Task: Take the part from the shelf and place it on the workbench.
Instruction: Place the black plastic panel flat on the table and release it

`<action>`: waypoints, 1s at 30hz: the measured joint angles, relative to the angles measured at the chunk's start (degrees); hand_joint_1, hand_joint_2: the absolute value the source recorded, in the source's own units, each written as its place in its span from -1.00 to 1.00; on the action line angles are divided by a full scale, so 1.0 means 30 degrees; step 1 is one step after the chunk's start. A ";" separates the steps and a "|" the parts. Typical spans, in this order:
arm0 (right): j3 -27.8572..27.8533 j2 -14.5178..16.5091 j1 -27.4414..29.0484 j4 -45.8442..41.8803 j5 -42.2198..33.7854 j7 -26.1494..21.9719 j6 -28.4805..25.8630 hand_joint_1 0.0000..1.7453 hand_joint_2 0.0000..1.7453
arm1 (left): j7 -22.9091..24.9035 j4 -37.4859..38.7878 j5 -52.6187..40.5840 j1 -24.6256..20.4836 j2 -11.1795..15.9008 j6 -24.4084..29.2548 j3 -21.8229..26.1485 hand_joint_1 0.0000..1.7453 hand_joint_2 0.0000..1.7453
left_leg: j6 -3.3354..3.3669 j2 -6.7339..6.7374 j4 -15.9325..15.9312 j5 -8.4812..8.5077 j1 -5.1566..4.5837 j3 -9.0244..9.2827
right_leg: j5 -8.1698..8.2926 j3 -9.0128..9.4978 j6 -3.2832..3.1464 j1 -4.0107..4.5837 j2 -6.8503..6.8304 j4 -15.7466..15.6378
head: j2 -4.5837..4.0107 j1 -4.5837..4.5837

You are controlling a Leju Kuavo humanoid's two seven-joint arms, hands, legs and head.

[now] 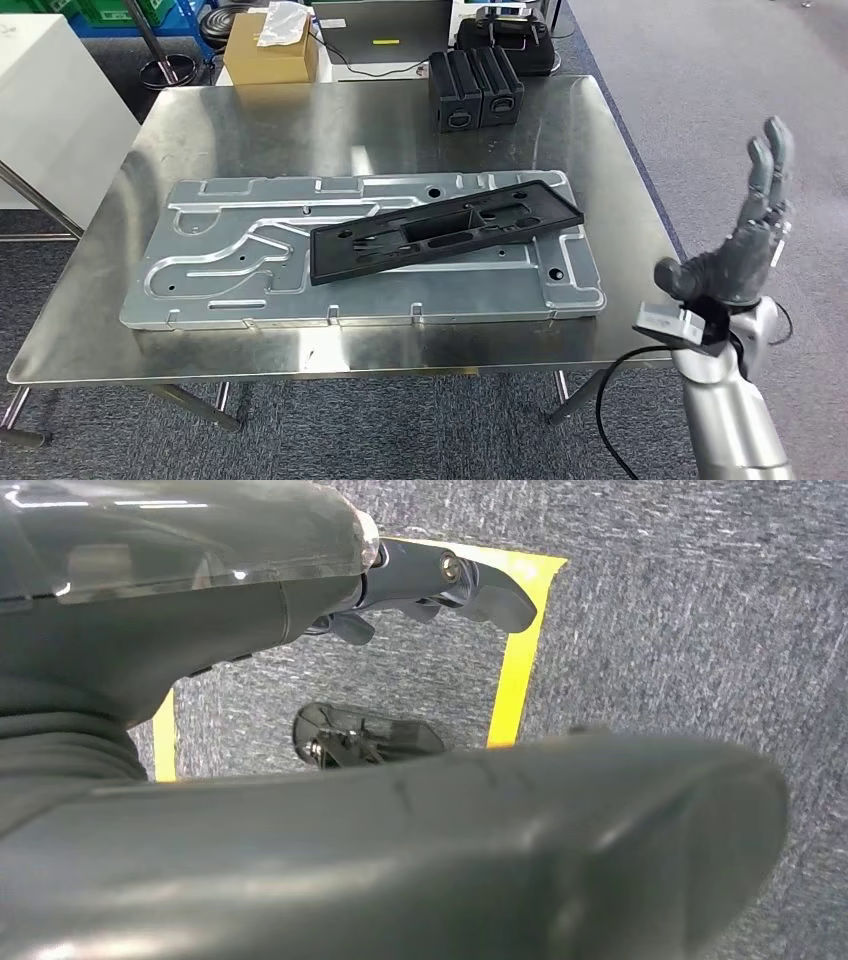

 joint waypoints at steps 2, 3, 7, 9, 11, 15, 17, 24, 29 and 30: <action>-0.0495 -0.0285 0.0757 -0.0592 -0.0030 0.0053 -0.0138 -1.00 -1.00 | 0.0007 0.0000 0.0033 -0.0027 0.0000 0.0009 0.0077 -1.00 -1.00 | -0.0002 0.0009 -0.1657 0.1028 0.0025 0.0871 | -0.0036 0.0006 0.0087 -0.0029 0.0079 0.0139 | 0.0002 -0.0007; -0.0916 -0.0452 0.1340 -0.0915 -0.0152 0.0084 -0.0219 -1.00 -1.00 | 0.0013 0.0000 0.0067 -0.0053 0.0000 0.0025 0.0138 -1.00 -1.00 | 0.0060 -0.0002 -0.3016 0.1548 0.0018 0.1575 | -0.0086 -0.0001 0.0176 -0.0029 0.0080 0.0232 | 0.0002 -0.0006; -0.4086 -0.1028 0.4749 -0.2151 -0.0491 0.0084 0.0100 -1.00 -1.00 | 0.0026 0.0000 0.0211 0.0060 -0.0015 0.0129 0.0399 -1.00 -1.00 | 0.0468 -0.0156 -0.5077 0.2309 -0.0134 0.2590 | -0.0149 -0.0004 0.0637 0.0036 -0.0097 0.0394 | -0.0002 0.0026; -0.6078 -0.1070 0.6398 -0.2516 -0.0018 0.0062 0.0581 -1.00 -1.00 | 0.0016 0.0000 0.0222 0.0159 -0.0015 0.0151 0.0504 -1.00 -1.00 | 0.0741 -0.0163 -0.5258 0.2499 -0.0111 0.2556 | -0.0312 -0.0025 0.0867 -0.0032 -0.0075 0.0460 | -0.0002 0.0029; -0.7877 -0.1011 0.7643 -0.2655 0.0574 0.0051 0.1231 -1.00 -1.00 | -0.0025 0.0000 0.0213 0.0164 -0.0009 0.0082 0.0581 -1.00 -1.00 | 0.1025 -0.0076 -0.5498 0.2767 -0.0062 0.2439 | -0.1387 -0.0396 0.1065 -0.0104 0.0019 0.1484 | -0.0002 0.0057; -1.0732 -0.0339 0.8978 -0.2381 0.1715 0.0049 0.2844 -1.00 -1.00 | -0.0104 0.0000 0.0186 0.0124 0.0013 -0.0098 0.0730 -1.00 -1.00 | 0.1137 0.0066 -0.5493 0.3235 -0.0151 0.1771 | -0.3719 -0.1506 0.1309 -0.0187 0.0068 0.5342 | 0.0002 0.0073; -1.2145 0.0054 0.9158 -0.1667 0.2139 0.0051 0.3578 -1.00 -1.00 | -0.0073 0.0000 0.0160 0.0125 0.0000 -0.0109 0.0776 -1.00 -1.00 | 0.1073 0.0102 -0.5416 0.3488 -0.0173 0.1375 | -0.2996 -0.0386 0.1300 -0.0204 0.0061 0.4241 | 0.0000 0.0075; -1.7581 0.0973 0.8926 0.3247 0.3233 0.0076 0.4339 -1.00 -1.00 | 0.0109 0.0000 -0.0022 0.0187 -0.0133 -0.0102 0.0938 -1.00 -1.00 | 0.0400 -0.0004 -0.5380 0.4177 -0.0209 0.0987 | -0.1811 0.2406 0.0548 -0.0031 0.0046 -0.0328 | 0.0002 0.0150; -2.0661 0.1572 0.8207 0.8035 0.6048 0.0350 0.3879 -1.00 -1.00 | 0.0006 0.0000 -0.0071 0.0229 -0.0178 -0.0082 0.1062 -1.00 -1.00 | 0.0142 0.0028 -0.1114 0.0135 -0.0161 -0.0024 | -0.0749 0.1196 0.0086 -0.0107 -0.0031 -0.0340 | -0.0001 0.0058; -2.1210 0.1656 0.7979 0.9129 0.6855 0.0531 0.3710 -1.00 -1.00 | -0.0016 0.0000 -0.0078 0.0212 -0.0191 -0.0084 0.1091 -1.00 -1.00 | 0.0127 0.0028 -0.0288 -0.0020 -0.0163 0.0039 | -0.0555 0.0875 0.0096 -0.0093 -0.0023 -0.0265 | -0.0002 0.0060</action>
